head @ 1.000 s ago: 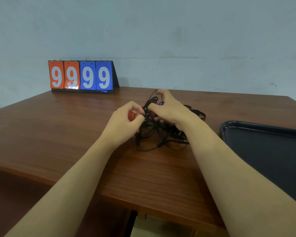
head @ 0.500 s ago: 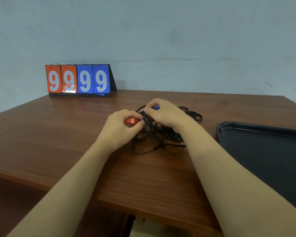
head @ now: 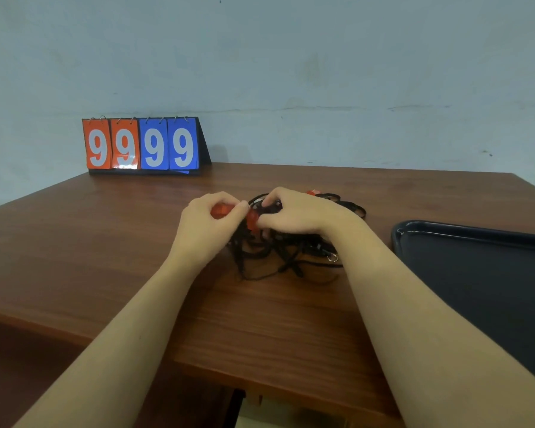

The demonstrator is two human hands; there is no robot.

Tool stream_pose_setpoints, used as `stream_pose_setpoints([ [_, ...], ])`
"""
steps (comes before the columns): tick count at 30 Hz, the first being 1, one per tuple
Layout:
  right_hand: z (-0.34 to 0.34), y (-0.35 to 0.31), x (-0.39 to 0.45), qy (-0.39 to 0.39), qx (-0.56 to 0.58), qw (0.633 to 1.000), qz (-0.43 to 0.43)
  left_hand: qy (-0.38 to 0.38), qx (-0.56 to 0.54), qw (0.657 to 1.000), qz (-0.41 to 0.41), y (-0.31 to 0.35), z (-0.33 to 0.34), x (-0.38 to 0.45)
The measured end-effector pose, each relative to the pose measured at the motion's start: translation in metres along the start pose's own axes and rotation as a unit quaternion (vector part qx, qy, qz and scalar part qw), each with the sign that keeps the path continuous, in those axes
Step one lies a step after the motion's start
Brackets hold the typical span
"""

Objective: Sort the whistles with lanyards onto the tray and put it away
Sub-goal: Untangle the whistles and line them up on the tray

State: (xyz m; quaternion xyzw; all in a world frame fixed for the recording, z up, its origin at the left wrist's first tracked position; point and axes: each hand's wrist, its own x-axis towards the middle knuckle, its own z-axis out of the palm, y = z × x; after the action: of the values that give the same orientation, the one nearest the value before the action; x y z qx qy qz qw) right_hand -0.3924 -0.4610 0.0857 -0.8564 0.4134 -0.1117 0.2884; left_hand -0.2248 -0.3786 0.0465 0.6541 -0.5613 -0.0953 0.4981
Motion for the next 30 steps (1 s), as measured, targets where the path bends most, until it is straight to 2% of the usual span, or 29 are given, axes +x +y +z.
stream_pose_setpoints([
  [3,-0.001,-0.002,-0.003,-0.013,-0.026,0.999,-0.028,0.006,-0.114,0.991,-0.073,0.004,-0.002,0.001],
  [7,-0.002,0.003,0.003,0.073,-0.027,0.997,-0.004,0.026,-0.231,0.965,-0.125,0.012,-0.003,0.0],
  [9,-0.003,0.005,0.006,0.089,-0.041,0.995,0.003,0.027,-0.269,0.954,-0.132,0.014,-0.003,0.0],
  [13,0.002,0.002,0.009,0.09,-0.088,0.992,-0.015,0.014,-0.263,0.957,-0.118,0.013,-0.002,0.0],
  [15,0.003,-0.003,0.006,0.112,-0.044,0.991,-0.051,0.007,-0.275,0.955,-0.108,0.013,-0.003,0.0],
  [17,0.003,-0.007,0.003,0.102,0.025,0.99,-0.092,-0.003,-0.285,0.954,-0.097,0.011,-0.004,0.0],
  [20,0.004,-0.009,-0.001,0.086,0.009,0.986,-0.143,-0.012,-0.276,0.957,-0.088,0.01,-0.005,-0.001],
  [24,0.006,-0.003,0.002,0.139,0.005,0.979,-0.152,-0.024,-0.26,0.962,-0.082,0.012,-0.003,-0.002],
  [30,0.005,-0.003,0.004,0.162,-0.02,0.974,-0.16,-0.052,-0.247,0.964,-0.087,0.011,-0.001,-0.002],
])
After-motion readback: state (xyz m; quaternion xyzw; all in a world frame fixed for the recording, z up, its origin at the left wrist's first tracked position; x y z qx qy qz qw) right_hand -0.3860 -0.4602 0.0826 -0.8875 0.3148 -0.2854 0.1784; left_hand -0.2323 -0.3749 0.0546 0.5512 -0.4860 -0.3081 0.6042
